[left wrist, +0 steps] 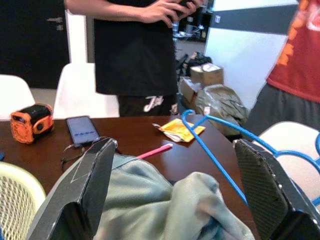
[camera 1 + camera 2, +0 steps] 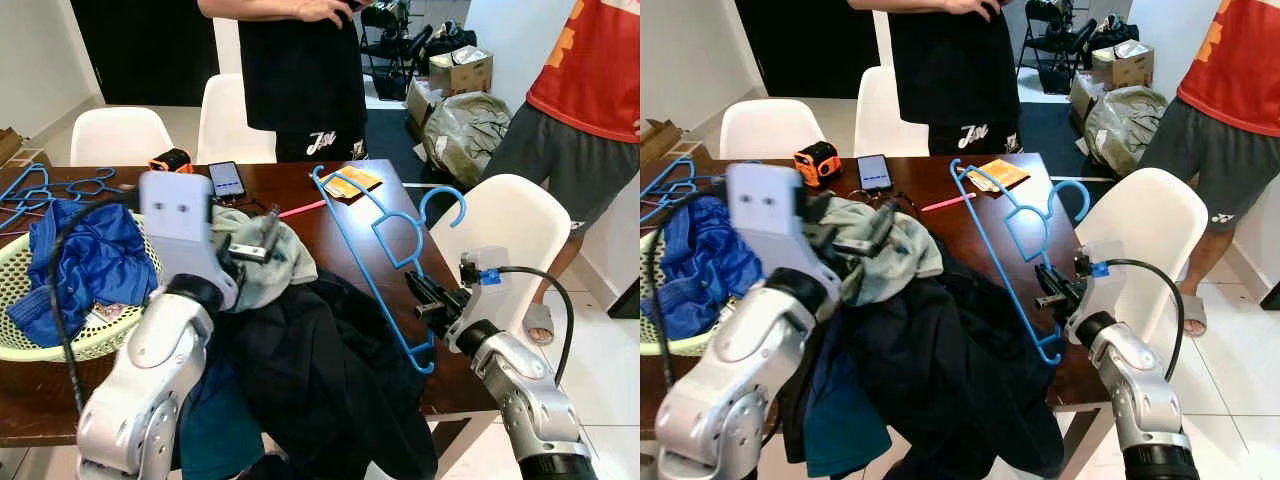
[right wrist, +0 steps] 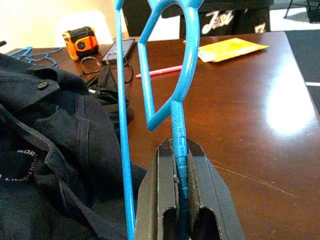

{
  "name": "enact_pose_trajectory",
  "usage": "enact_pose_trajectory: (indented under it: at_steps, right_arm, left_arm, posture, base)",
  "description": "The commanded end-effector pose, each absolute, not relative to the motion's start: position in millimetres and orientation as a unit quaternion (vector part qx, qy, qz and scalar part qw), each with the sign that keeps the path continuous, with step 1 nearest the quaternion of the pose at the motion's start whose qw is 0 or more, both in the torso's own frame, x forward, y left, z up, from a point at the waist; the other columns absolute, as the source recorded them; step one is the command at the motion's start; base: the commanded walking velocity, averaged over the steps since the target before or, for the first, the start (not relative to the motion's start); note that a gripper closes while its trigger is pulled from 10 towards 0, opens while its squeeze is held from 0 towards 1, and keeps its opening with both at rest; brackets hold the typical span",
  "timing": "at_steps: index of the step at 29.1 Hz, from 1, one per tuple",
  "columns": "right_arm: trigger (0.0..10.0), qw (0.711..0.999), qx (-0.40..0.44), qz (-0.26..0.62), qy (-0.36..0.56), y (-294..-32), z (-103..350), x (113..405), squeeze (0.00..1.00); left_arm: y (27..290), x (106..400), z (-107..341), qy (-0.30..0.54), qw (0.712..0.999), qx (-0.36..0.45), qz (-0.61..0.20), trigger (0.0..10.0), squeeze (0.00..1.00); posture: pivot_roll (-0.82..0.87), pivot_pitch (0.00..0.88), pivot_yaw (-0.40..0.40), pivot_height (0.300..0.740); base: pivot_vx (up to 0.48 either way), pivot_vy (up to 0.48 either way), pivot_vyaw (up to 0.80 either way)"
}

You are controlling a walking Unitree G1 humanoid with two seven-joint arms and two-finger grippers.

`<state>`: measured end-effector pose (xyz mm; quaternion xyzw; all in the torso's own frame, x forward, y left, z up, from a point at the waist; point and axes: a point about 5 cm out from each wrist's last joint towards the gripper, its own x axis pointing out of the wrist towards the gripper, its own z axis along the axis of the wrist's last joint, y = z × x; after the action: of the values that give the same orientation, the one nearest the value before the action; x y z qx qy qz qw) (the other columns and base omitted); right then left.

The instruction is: Hang hanger

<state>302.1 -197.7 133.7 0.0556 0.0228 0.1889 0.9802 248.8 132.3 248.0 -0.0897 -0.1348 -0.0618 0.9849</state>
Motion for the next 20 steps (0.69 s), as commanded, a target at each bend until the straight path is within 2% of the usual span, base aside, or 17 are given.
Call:
enact_pose_trajectory:
  at_steps: [1, 7, 8, 13, 15, 18, 19, 20]
  right_arm:
    - [10.0, 0.978, 0.066, 0.196, 0.029, -195.7, 132.5, 303.5, 0.00]
    - [10.0, 0.977, 0.066, 0.199, 0.031, -195.5, 131.2, 304.1, 0.00]
    - [10.0, 0.977, 0.067, 0.199, 0.032, -195.6, 130.9, 304.1, 0.00]
    - [10.0, 0.977, 0.067, 0.200, 0.033, -195.7, 130.7, 304.2, 0.00]
    - [10.0, 0.977, 0.068, 0.201, 0.033, -196.1, 131.1, 304.8, 0.00]
    - [10.0, 0.976, 0.069, 0.202, 0.034, -196.2, 131.2, 305.4, 0.00]
    - [10.0, 0.976, 0.070, 0.204, 0.034, -196.0, 131.5, 306.1, 0.00]
    - [10.0, 0.976, 0.072, 0.205, 0.034, -195.4, 131.8, 307.0, 0.00]
  left_arm:
    - [138.5, 245.0, 242.3, -0.123, 0.983, -0.129, -0.047, 10.0, 1.00]
    - [151.7, 237.8, 243.0, -0.131, 0.977, -0.169, -0.011, 10.0, 1.00]
    - [163.9, 233.8, 239.6, -0.130, 0.970, -0.203, 0.035, 10.0, 1.00]
    - [183.5, 225.3, 231.3, -0.125, 0.952, -0.258, 0.107, 10.0, 1.00]
    - [204.2, 216.7, 221.1, -0.125, 0.928, -0.308, 0.168, 10.0, 1.00]
    - [215.2, 212.2, 216.2, -0.132, 0.912, -0.336, 0.195, 10.0, 1.00]
    - [224.0, 210.0, 208.2, -0.133, 0.890, -0.380, 0.213, 10.0, 1.00]
    - [230.6, 211.4, 199.1, -0.131, 0.876, -0.413, 0.213, 10.0, 0.93]
  posture:
    - [0.00, 0.022, -0.040, 0.740]
    - [0.00, 0.019, -0.044, 0.740]
    - [0.01, 0.020, -0.045, 0.740]
    - [0.01, 0.024, -0.048, 0.740]
    - [0.02, 0.034, -0.058, 0.740]
    - [0.03, 0.038, -0.063, 0.740]
    - [0.03, 0.040, -0.066, 0.740]
    - [0.03, 0.038, -0.066, 0.740]
  base:
    - [0.000, 0.000, 0.00]
    - [0.000, 0.000, 0.00]
    - [0.000, 0.000, 0.00]
    - [0.000, 0.000, 0.00]
    - [0.000, 0.000, 0.00]
    - [0.000, 0.000, 0.00]
    - [0.000, 0.000, 0.00]
    - [0.000, 0.000, 0.00]
